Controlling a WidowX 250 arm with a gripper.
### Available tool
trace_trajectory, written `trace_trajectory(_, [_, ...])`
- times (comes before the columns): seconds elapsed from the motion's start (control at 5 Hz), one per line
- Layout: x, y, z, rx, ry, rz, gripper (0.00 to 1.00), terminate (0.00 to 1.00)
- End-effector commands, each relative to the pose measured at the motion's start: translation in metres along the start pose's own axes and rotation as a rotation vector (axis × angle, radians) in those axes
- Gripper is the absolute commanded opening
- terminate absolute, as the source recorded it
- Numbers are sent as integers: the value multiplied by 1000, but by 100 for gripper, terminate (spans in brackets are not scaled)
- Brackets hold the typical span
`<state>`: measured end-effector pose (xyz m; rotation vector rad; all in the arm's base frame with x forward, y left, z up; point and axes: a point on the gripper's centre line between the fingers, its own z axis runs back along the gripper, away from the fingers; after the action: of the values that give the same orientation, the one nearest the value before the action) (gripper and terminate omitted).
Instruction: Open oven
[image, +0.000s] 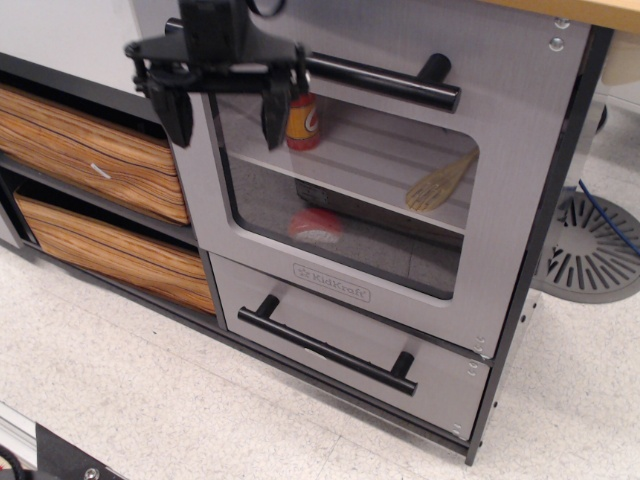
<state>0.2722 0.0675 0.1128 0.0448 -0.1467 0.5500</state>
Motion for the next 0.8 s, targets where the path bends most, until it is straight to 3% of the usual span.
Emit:
trace_trajectory(0.0, [30, 12, 42, -169, -2, 262, 100, 0])
trace_trajectory(0.2, [34, 9, 41, -230, -23, 352, 100, 0])
trace_trajectory(0.4, [35, 3, 35, -254, -98, 419, 100, 0])
trace_trajectory(0.6, [40, -1, 29, -298, -110, 521, 100, 0])
